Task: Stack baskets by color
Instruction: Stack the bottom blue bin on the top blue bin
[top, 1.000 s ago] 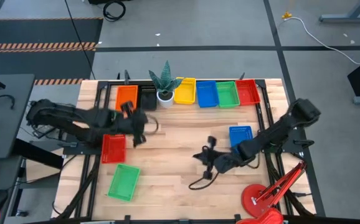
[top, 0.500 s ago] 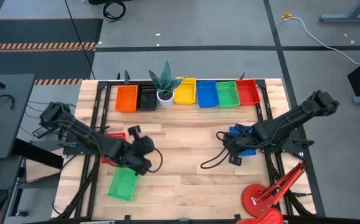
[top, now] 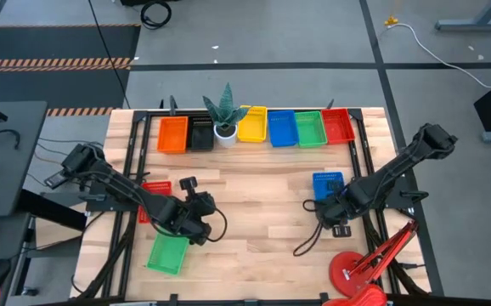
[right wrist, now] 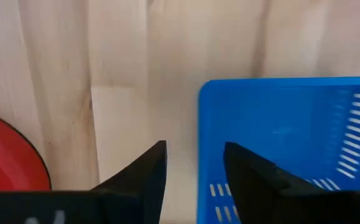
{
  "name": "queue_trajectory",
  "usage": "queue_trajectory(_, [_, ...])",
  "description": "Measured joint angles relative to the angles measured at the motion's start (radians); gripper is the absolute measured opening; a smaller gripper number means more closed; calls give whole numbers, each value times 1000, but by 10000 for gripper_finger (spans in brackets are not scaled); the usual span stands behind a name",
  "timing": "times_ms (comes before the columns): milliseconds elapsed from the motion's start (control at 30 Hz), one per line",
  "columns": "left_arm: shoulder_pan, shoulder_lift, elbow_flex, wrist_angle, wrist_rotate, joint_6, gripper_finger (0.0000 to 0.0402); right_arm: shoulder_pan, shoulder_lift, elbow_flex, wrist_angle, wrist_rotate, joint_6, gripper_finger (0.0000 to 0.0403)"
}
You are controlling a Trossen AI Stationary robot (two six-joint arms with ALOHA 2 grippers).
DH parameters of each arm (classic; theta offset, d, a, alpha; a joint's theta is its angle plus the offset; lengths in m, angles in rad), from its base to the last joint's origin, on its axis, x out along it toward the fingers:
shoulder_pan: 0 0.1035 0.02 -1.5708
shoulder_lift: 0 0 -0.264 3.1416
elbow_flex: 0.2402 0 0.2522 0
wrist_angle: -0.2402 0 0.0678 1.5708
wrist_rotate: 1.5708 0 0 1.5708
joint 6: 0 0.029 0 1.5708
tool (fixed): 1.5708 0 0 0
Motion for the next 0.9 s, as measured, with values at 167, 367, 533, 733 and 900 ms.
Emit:
queue_trajectory(167, [-3,0,0,13,-1,0,11,25,72,-38,37,-14,-26,146])
queue_trajectory(367, [-3,0,0,17,-6,1,10,19,133,-40,45,38,-46,67])
queue_trajectory(533, [-3,0,0,22,-8,2,11,-5,135,27,68,163,-122,15])
queue_trajectory(733, [-3,0,0,30,-8,2,9,-111,135,208,182,412,-382,10])
queue_trajectory(900, [-3,0,0,35,-11,2,12,-330,134,275,296,483,-632,10])
